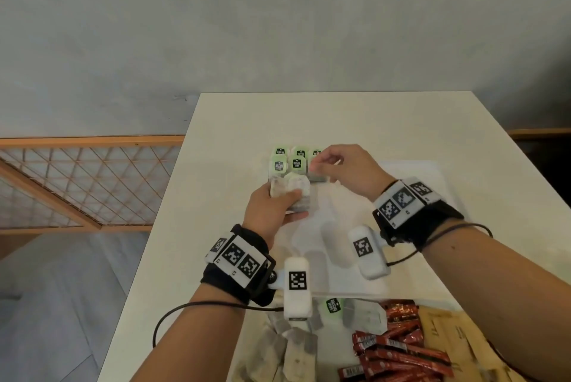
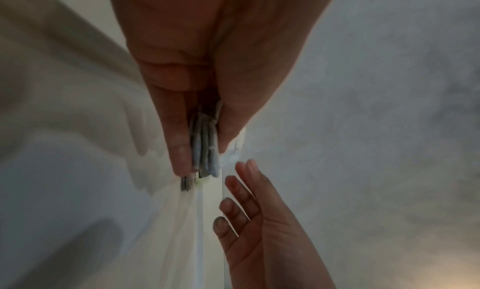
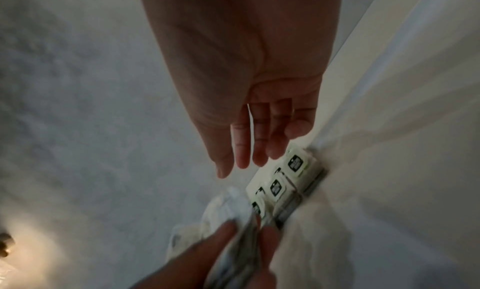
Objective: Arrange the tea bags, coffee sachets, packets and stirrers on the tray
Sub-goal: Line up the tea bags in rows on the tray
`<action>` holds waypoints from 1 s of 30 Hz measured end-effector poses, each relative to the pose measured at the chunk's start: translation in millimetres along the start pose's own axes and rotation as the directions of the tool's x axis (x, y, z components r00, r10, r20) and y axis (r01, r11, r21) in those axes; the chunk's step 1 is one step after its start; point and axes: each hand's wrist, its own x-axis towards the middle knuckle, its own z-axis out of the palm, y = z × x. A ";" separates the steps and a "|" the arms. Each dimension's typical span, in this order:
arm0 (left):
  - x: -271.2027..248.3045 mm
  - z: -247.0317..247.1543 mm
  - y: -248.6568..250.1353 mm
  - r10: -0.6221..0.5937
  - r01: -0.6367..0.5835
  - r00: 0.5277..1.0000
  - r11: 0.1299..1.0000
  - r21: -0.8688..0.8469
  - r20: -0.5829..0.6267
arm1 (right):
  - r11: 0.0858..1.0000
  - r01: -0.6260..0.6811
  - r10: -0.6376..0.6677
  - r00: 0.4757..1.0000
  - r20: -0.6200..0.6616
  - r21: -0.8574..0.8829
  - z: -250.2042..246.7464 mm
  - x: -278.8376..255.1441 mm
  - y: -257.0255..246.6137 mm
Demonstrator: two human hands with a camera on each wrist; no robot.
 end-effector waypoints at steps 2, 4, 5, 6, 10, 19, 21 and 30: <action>-5.9 5.4 2.0 0.024 -0.024 0.999 1.000 0.018 0.026 | 0.999 -0.013 0.012 0.999 0.039 0.036 5.0 -16.7 -3.1; -13.8 10.9 4.0 0.043 -0.045 0.997 0.998 0.036 0.058 | 0.998 -0.026 0.025 0.999 0.025 0.059 6.7 -30.9 -3.4; -18.3 13.3 4.4 0.047 -0.050 0.996 0.998 0.041 0.075 | 0.997 -0.033 0.032 0.999 0.010 0.076 6.2 -37.5 -3.5; -22.4 15.1 4.3 0.052 -0.055 0.995 0.997 0.046 0.084 | 0.994 -0.037 0.038 0.999 -0.004 0.101 5.2 -43.4 -3.4; -36.5 18.5 2.2 0.148 -0.142 0.988 0.982 0.124 -0.044 | 0.979 -0.042 0.054 0.997 -0.052 0.201 1.0 -65.6 -7.2; -63.7 30.4 -1.0 0.447 -0.355 0.894 0.698 0.622 0.008 | 0.990 -0.064 0.082 0.986 -0.142 0.129 2.9 -94.7 -11.8; -71.7 37.1 -2.9 0.466 -0.390 0.883 0.663 0.639 0.056 | 0.995 -0.038 0.053 0.987 -0.152 0.094 3.9 -98.6 -16.2; -76.3 44.9 -0.1 0.420 -0.387 0.906 0.764 0.516 0.057 | 0.945 -0.060 0.091 0.992 -0.082 0.323 1.3 -109.5 -29.1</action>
